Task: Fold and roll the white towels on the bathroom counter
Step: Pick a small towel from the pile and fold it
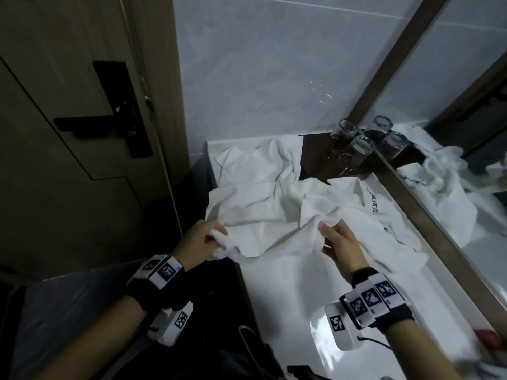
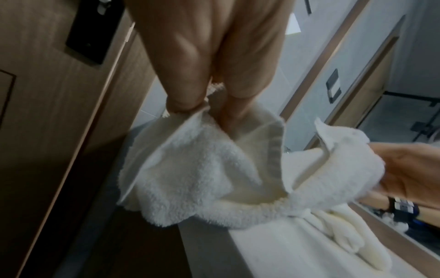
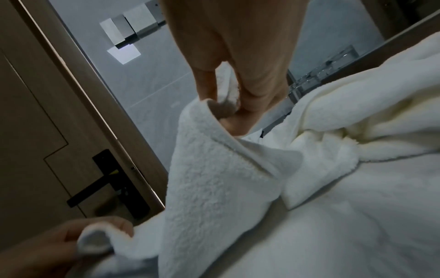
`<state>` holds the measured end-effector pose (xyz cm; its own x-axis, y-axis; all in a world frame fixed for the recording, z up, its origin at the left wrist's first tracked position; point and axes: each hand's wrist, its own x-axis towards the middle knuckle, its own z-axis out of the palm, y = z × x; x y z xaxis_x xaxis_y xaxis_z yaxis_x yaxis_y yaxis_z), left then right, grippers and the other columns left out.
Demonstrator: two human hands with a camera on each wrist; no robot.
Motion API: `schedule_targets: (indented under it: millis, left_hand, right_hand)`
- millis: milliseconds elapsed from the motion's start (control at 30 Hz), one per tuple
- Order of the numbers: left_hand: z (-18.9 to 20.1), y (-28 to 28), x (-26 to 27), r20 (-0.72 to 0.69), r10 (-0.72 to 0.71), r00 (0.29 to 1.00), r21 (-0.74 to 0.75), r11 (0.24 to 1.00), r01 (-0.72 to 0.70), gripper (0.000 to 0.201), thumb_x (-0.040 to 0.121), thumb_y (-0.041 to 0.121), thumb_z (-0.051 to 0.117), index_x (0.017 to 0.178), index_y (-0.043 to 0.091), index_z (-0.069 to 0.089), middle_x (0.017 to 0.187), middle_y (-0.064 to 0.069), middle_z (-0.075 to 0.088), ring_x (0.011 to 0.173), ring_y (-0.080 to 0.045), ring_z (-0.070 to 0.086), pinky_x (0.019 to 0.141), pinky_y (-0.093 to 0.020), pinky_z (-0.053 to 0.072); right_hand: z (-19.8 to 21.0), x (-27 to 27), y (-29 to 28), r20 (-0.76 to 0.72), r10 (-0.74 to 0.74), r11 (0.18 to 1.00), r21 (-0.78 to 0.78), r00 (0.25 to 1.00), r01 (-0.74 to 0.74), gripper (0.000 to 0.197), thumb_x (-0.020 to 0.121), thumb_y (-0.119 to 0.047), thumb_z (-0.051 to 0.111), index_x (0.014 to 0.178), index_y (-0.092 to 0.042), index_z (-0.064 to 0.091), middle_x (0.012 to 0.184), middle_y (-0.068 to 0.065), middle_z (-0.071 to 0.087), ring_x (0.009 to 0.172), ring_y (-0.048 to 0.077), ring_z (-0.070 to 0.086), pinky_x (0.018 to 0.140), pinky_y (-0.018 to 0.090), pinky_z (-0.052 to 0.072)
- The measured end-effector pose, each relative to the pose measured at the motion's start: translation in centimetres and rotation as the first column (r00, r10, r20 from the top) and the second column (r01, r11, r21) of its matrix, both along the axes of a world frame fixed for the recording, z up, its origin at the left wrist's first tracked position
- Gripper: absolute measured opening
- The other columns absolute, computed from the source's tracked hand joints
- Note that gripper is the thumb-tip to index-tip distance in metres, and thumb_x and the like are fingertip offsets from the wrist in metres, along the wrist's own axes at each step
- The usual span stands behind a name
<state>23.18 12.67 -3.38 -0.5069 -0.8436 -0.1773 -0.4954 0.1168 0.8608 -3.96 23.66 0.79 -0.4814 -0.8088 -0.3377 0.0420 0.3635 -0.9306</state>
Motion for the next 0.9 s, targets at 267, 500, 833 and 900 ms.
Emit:
schedule_targets:
  millis: [267, 500, 833, 900]
  left_hand:
    - [0.4, -0.1, 1.3, -0.077, 0.162, 0.984, 0.033, 0.987, -0.16, 0.034, 0.079, 0.033, 0.07, 0.067, 0.004, 0.056, 0.065, -0.001, 0.055, 0.065, -0.012, 0.052, 0.058, -0.015, 0.037]
    - [1.2, 0.4, 1.6, -0.102, 0.206, 0.973, -0.049, 0.976, -0.211, 0.028, 0.082, 0.027, 0.067, 0.076, -0.001, 0.065, 0.078, -0.015, 0.069, 0.071, -0.017, 0.06, 0.057, -0.014, 0.042]
    - [2.8, -4.1, -0.2, -0.08, 0.309, 0.948, -0.039, 0.949, -0.313, 0.054, 0.078, 0.041, 0.067, 0.054, -0.004, 0.049, 0.053, -0.009, 0.047, 0.053, -0.015, 0.045, 0.052, -0.03, 0.035]
    - [3.1, -5.8, -0.6, -0.062, 0.314, 0.947, -0.038, 0.948, -0.317, 0.054, 0.072, 0.045, 0.061, 0.064, -0.008, 0.056, 0.06, -0.018, 0.056, 0.059, -0.023, 0.052, 0.057, -0.035, 0.041]
  right_hand:
    - [0.0, 1.7, 1.1, -0.304, 0.155, 0.978, 0.185, 0.94, -0.101, 0.027, 0.094, -0.024, 0.048, 0.103, 0.001, 0.051, 0.093, 0.022, 0.056, 0.086, 0.021, 0.05, 0.077, 0.034, 0.041]
    - [1.1, 2.7, 1.1, -0.158, 0.424, 0.815, 0.495, 0.892, -0.301, 0.023, 0.092, -0.024, 0.05, 0.075, -0.011, 0.057, 0.073, 0.001, 0.056, 0.073, 0.016, 0.05, 0.066, 0.027, 0.036]
    - [2.3, 1.8, -2.9, -0.446, 0.268, 0.938, 0.324, 0.854, -0.125, 0.029, 0.072, -0.048, 0.071, 0.084, -0.026, 0.056, 0.083, -0.008, 0.063, 0.081, 0.012, 0.059, 0.065, 0.023, 0.04]
    - [2.3, 0.8, -4.2, -0.516, 0.17, 0.97, 0.236, 0.839, -0.052, 0.022, 0.08, -0.03, 0.067, 0.088, -0.012, 0.059, 0.083, 0.009, 0.065, 0.082, 0.025, 0.059, 0.066, 0.031, 0.042]
